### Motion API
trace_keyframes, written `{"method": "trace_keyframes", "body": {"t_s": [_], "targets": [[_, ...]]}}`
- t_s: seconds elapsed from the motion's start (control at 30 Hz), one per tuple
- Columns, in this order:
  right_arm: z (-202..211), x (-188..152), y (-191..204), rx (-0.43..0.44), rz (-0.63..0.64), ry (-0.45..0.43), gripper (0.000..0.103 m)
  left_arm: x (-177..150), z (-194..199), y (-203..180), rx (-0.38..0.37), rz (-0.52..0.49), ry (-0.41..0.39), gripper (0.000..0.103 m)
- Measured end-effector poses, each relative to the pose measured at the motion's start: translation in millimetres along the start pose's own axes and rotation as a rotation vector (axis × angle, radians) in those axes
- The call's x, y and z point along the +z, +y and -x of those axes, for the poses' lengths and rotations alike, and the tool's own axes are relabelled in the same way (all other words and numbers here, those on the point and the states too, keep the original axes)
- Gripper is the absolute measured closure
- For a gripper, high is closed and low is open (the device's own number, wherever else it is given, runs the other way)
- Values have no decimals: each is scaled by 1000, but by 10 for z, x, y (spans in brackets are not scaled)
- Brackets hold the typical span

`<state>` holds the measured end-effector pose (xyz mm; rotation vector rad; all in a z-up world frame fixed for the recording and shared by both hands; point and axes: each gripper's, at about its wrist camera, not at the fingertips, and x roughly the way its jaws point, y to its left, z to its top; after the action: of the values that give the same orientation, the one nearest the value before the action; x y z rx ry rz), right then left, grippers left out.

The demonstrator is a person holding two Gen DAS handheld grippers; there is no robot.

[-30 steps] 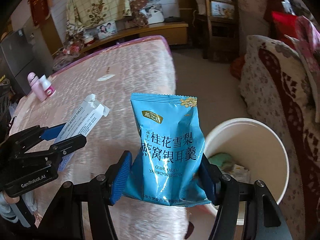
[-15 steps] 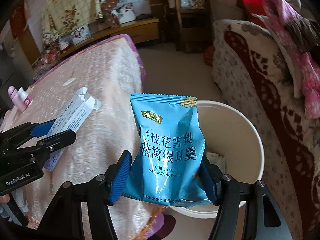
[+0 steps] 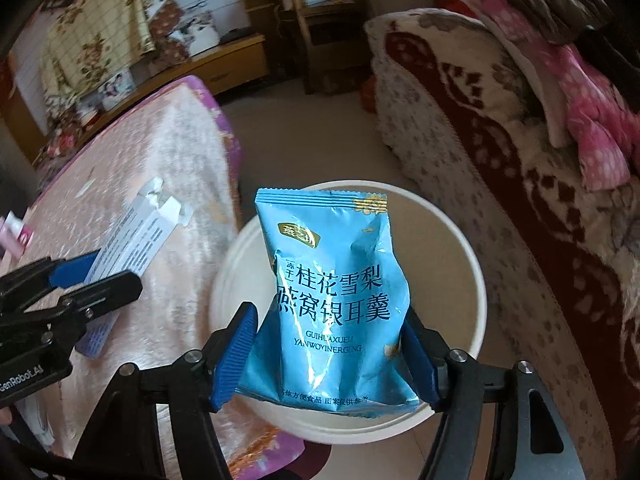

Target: Collect trash

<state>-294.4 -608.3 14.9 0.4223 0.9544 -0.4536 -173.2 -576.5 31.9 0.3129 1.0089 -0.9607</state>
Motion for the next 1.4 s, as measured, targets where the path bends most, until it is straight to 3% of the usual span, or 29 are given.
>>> {"method": "trace_keyframes", "body": {"t_s": [0.1, 0.2, 0.3, 0.5, 0.7, 0.97, 1.4], "targets": [[-33, 27, -153, -11, -46, 1, 27, 57, -97, -11, -62, 30, 16, 50], [-45, 15, -289, -7, -99, -1, 21, 71, -153, -8, -135, 55, 13, 34], [-52, -28, -329, 5, -118, -1, 21, 62, -147, -4, -138, 56, 6, 33], [-5, -134, -225, 18, -108, -14, 21, -10, -1, 81, -66, 69, -40, 33], [211, -218, 28, -54, -45, -81, 21, -129, 353, 172, 101, 85, -142, 33], [707, -322, 293, -47, -49, -195, 21, -338, 926, 212, 138, 73, -261, 33], [1620, -463, 766, -114, -38, -402, 21, -680, 1811, 26, 197, -35, -460, 33]]}}
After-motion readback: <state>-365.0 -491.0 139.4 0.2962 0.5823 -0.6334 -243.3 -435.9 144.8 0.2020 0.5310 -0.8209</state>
